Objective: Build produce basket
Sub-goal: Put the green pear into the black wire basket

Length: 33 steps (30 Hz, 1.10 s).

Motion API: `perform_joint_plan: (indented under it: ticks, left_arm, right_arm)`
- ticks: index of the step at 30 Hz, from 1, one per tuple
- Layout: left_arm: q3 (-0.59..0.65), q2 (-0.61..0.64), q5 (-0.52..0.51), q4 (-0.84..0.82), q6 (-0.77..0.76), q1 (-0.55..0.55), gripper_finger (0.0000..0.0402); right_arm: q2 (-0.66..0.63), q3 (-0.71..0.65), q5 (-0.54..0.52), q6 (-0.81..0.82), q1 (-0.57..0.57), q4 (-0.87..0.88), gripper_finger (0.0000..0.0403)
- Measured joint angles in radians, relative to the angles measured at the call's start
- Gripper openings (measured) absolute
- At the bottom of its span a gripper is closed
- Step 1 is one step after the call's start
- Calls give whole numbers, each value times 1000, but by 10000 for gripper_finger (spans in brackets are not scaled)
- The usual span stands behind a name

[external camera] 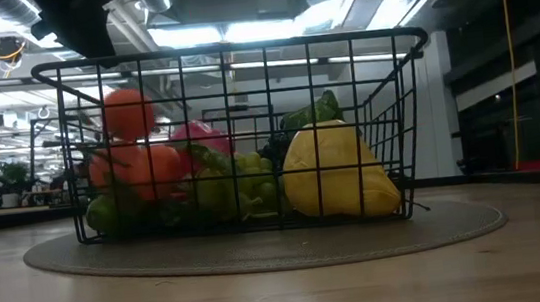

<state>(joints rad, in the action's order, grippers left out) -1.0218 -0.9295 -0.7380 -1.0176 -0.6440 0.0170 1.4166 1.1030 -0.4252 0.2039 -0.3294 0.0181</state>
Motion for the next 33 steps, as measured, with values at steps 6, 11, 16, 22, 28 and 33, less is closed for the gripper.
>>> perform_joint_plan:
  ticks: [6, 11, 16, 22, 28, 33]
  left_arm:
    - [0, 0, 0, 0, 0, 0, 85]
    - [0, 0, 0, 0, 0, 0, 85]
    - [0, 0, 0, 0, 0, 0, 85]
    - [0, 0, 0, 0, 0, 0, 85]
    - [0, 0, 0, 0, 0, 0, 85]
    - [0, 0, 0, 0, 0, 0, 85]
  right_arm:
    - [0, 0, 0, 0, 0, 1, 179]
    - [0, 0, 0, 0, 0, 4, 179]
    - [0, 0, 0, 0, 0, 14, 179]
    - [0, 0, 0, 0, 0, 25, 179]
    - [0, 0, 0, 0, 0, 30, 179]
    - [0, 0, 0, 0, 0, 32, 179]
